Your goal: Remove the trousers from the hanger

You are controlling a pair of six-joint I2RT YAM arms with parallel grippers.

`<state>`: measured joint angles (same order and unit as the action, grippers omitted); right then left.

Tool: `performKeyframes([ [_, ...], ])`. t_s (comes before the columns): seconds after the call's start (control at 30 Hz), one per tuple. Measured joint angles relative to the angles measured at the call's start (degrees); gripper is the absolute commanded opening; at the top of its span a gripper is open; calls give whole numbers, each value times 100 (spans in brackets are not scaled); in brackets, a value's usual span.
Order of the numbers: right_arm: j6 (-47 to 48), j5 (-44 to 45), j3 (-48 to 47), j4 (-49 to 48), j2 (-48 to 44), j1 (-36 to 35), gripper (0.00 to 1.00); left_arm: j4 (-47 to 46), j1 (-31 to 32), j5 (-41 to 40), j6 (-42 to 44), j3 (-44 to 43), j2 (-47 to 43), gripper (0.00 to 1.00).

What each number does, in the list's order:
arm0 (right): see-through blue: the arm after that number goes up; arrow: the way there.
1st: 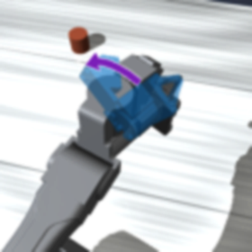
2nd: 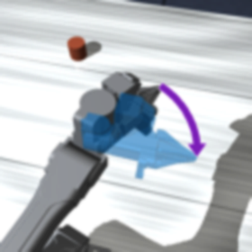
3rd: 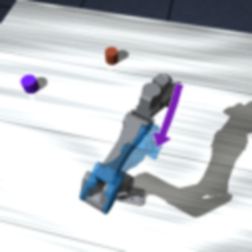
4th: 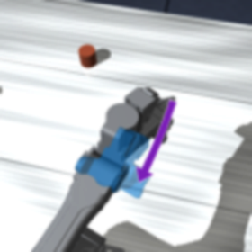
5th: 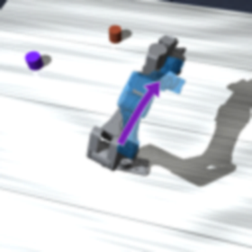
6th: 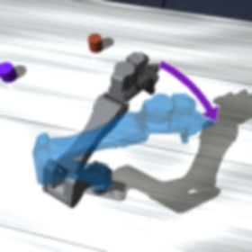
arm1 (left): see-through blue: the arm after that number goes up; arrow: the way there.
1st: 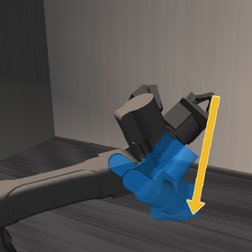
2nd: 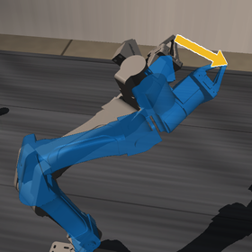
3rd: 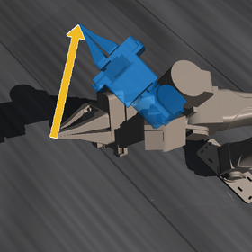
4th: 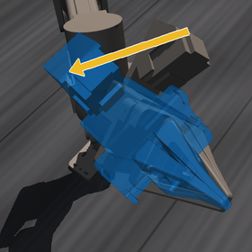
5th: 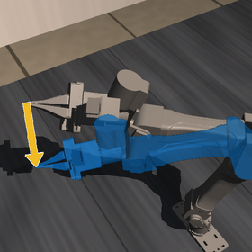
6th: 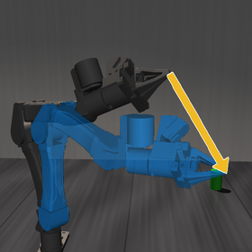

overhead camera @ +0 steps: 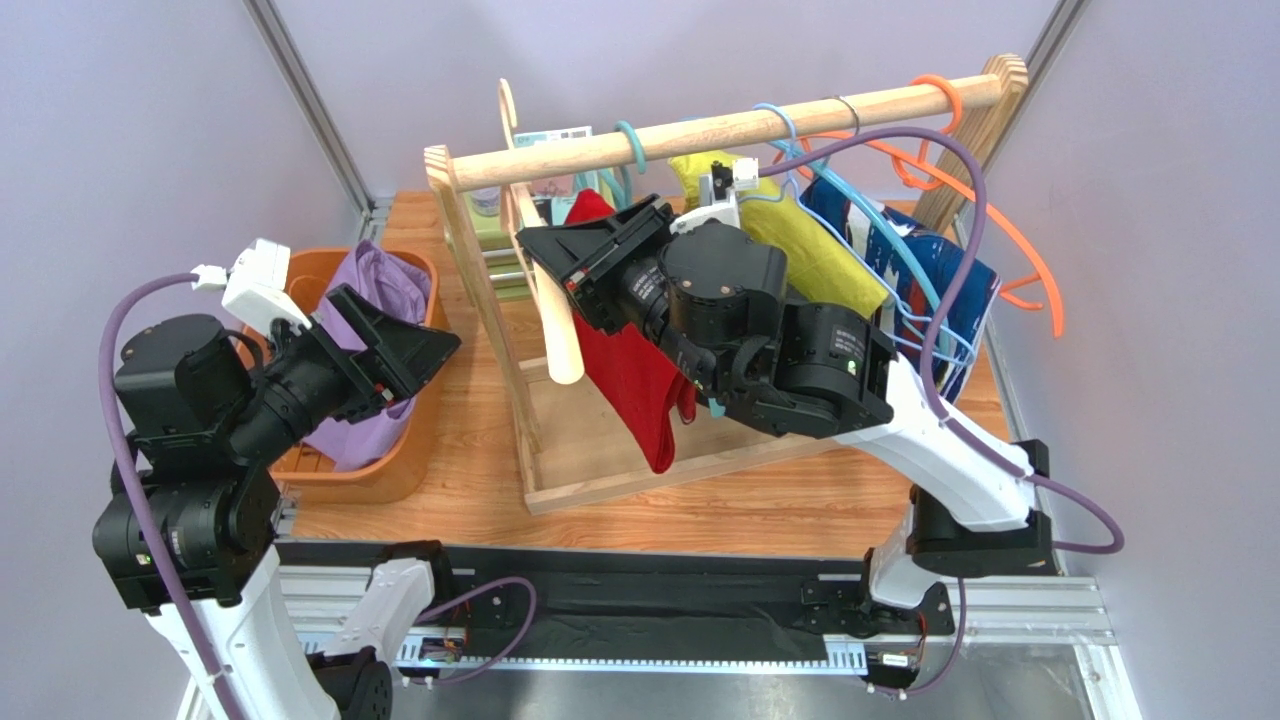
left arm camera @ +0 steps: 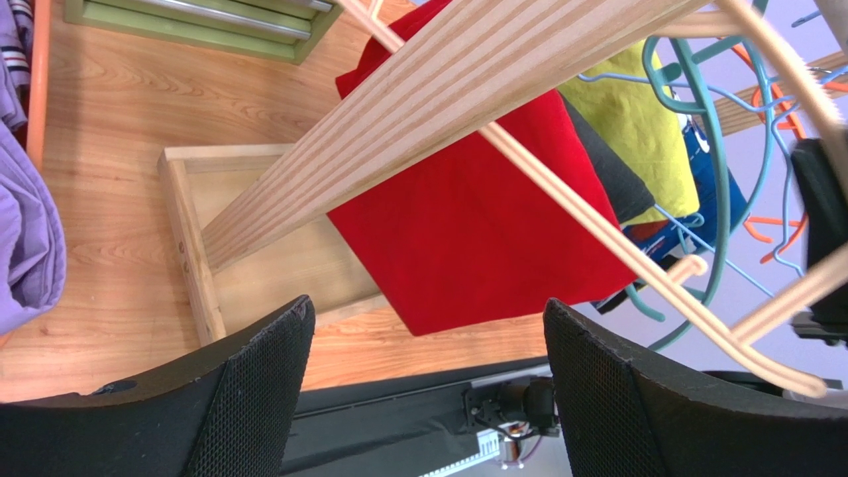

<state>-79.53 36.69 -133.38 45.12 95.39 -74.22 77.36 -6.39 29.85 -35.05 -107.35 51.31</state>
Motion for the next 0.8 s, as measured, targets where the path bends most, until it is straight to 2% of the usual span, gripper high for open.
performKeyframes([
  [0.13, 566, 39, 581, -584, -391, -146, 0, 4, 0, 0, -4, 170, -74, 89],
  [0.4, 1325, -74, 2330, -1569, -1453, -227, 0, 0, 0, -24, -2, 446, -116, 90],
  [0.8, 2249, -682, 4068, -3189, -2275, -227, 0, 7, 0, 111, 22, 833, -330, 90],
])
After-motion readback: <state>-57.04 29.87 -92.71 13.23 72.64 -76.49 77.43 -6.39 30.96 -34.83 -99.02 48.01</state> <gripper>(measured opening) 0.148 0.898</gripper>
